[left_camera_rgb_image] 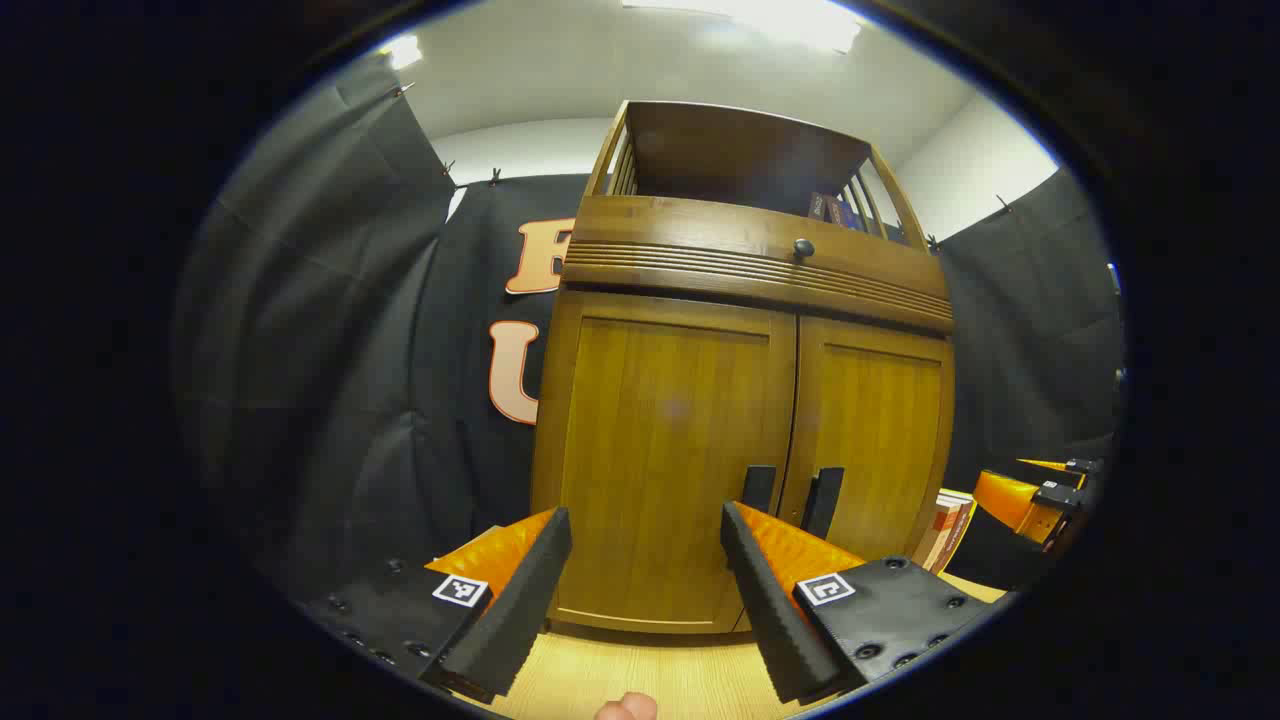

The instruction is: Open the right door of the double-door shoe cabinet with the right hand, and open the left door with the left hand.

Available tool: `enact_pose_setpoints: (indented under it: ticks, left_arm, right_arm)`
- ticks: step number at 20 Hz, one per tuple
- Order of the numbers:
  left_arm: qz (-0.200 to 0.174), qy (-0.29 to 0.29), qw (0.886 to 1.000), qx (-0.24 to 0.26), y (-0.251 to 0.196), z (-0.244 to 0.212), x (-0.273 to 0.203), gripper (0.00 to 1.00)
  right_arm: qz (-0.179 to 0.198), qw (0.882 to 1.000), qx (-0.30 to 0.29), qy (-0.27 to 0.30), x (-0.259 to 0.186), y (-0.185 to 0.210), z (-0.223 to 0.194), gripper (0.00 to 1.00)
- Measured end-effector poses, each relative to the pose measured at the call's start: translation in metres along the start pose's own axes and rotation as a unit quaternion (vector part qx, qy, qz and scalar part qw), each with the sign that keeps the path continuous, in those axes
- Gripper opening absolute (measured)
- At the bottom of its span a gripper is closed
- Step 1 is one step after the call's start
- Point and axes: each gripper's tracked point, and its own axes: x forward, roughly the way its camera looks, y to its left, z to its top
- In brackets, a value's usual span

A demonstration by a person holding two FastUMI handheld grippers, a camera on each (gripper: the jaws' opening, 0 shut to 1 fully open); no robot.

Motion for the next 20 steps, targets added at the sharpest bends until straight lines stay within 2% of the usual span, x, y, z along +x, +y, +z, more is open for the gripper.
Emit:
enact_pose_setpoints:
  ticks: [9, 10, 11, 17, 18, 19, 20]
  left_arm:
    - [0.000, 0.000, 1.000, 0.008, 0.000, 0.001, 0.000, 0.98]
    - [-0.001, 0.000, 1.000, 0.007, 0.000, 0.001, 0.000, 0.98]
    - [-0.002, -0.001, 1.000, 0.005, -0.001, 0.002, 0.000, 0.98]
    - [-0.006, -0.004, 1.000, 0.009, -0.002, 0.005, -0.001, 0.98]
    - [-0.007, -0.007, 1.000, 0.008, -0.001, 0.005, -0.001, 0.98]
    - [-0.006, -0.006, 1.000, 0.007, -0.002, 0.005, 0.000, 0.98]
    - [-0.007, -0.005, 1.000, 0.005, -0.002, 0.004, 0.000, 0.99]
  right_arm:
    - [-0.010, 1.000, -0.001, -0.011, 0.004, -0.006, 0.003, 0.93]
    - [-0.009, 1.000, 0.000, -0.009, 0.005, -0.005, 0.003, 0.88]
    - [-0.007, 1.000, 0.002, -0.005, 0.005, -0.004, 0.001, 0.93]
    - [-0.007, 1.000, 0.009, -0.008, 0.004, -0.002, 0.005, 0.93]
    - [-0.006, 1.000, 0.009, -0.013, 0.004, -0.002, 0.009, 0.88]
    - [-0.006, 1.000, 0.008, -0.014, 0.003, -0.002, 0.012, 0.93]
    - [-0.004, 1.000, 0.005, -0.015, 0.003, -0.001, 0.013, 0.93]
